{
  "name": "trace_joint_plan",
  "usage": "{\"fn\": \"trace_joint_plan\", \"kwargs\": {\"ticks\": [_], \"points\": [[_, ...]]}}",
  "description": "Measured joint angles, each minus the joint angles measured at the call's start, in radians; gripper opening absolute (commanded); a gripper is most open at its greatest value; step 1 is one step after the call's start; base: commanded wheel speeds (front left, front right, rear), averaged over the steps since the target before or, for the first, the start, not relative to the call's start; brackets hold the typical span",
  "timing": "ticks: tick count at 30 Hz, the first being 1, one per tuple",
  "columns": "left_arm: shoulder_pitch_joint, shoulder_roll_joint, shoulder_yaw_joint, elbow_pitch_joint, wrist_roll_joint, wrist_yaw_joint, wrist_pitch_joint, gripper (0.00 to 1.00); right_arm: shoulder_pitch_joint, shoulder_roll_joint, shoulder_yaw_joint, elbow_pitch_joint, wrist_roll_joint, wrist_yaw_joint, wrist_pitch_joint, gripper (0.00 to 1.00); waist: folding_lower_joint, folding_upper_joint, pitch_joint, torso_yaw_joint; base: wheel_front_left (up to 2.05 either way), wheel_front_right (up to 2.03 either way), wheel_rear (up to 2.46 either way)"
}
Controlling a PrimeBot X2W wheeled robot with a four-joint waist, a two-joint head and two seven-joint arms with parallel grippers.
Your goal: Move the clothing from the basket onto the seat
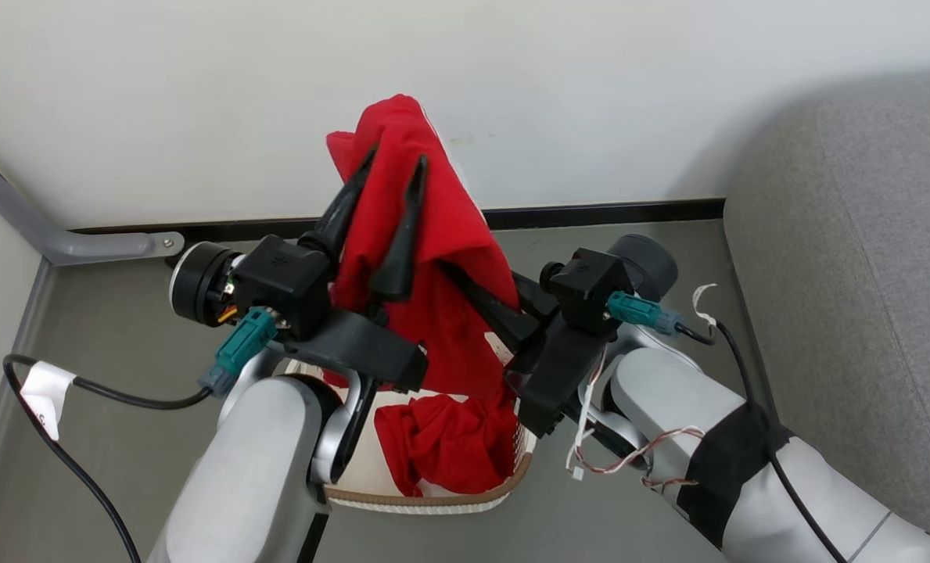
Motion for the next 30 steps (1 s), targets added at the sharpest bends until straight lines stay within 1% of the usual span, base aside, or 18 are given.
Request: {"fn": "trace_joint_plan", "kwargs": {"ticks": [10, 20, 30], "points": [[0.001, 0.003, 0.003, 0.007, 0.000, 0.001, -0.005, 1.00, 0.005, 0.001, -0.003, 0.003, 0.015, 0.000, -0.017, 0.00, 0.0000, 0.0000, 0.002, -0.011, 0.00, 0.00, 0.00], [0.001, 0.014, 0.016, 0.029, -0.005, 0.001, -0.013, 1.00, 0.012, 0.003, -0.030, 0.008, 0.052, 0.000, -0.028, 0.00, 0.0000, 0.0000, 0.003, -0.021, 0.00, 0.00, 0.00], [0.009, 0.024, 0.024, 0.033, -0.005, 0.010, -0.019, 1.00, 0.025, 0.004, -0.031, 0.016, 0.055, 0.000, -0.034, 0.00, 0.0000, 0.0000, 0.005, -0.052, 0.00, 0.00, 0.00]]}}
